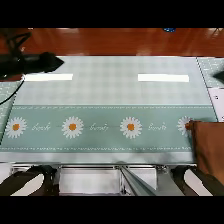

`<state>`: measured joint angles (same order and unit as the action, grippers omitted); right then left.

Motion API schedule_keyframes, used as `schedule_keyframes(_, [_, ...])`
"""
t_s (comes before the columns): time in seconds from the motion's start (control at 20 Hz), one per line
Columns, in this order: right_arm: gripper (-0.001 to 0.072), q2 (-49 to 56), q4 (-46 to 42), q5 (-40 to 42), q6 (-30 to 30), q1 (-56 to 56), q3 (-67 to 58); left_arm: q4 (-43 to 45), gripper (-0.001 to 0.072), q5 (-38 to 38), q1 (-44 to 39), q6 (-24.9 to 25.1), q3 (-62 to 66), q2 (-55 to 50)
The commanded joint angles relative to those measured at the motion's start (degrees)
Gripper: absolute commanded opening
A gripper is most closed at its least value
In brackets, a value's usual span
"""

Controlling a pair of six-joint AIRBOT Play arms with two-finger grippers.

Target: Fold the shirts.

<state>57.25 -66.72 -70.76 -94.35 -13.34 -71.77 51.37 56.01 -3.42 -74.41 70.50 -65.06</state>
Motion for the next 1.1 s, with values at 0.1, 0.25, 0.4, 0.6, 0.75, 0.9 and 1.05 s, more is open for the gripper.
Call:
schedule_keyframes(0.1, [0.0020,15.1,-33.9,0.3,-10.3,32.5,-0.7,17.0,0.0021,11.1,-2.4,-7.0,1.2,-6.8])
schedule_keyframes(0.25, [0.0020,19.9,-34.3,-3.0,-10.6,31.3,-0.7,18.7,0.0022,12.1,-2.0,-9.3,-3.3,-6.7])
schedule_keyframes(0.4, [0.0021,19.9,-34.2,-0.7,-10.6,31.2,-0.8,18.5,0.0022,12.0,-1.9,-8.8,-4.0,-7.0])
schedule_keyframes(0.6, [0.0021,19.9,-34.3,-0.7,-10.6,31.2,-0.8,18.5,0.0022,12.0,-1.9,-8.6,-4.0,-7.0])
schedule_keyframes(0.75, [0.0020,19.9,-34.4,-0.7,-10.6,31.2,-0.8,18.5,0.0022,12.0,-1.9,-8.6,-4.0,-7.1])
schedule_keyframes(0.9, [0.0020,19.9,-34.4,-0.7,-10.6,31.2,-0.8,18.5,0.0022,12.0,-1.9,-8.6,-4.0,-7.1])
schedule_keyframes(1.05, [0.0021,19.9,-34.4,-0.7,-10.6,31.2,-0.8,18.5,0.0022,12.0,-1.9,-8.6,-4.0,-7.1])
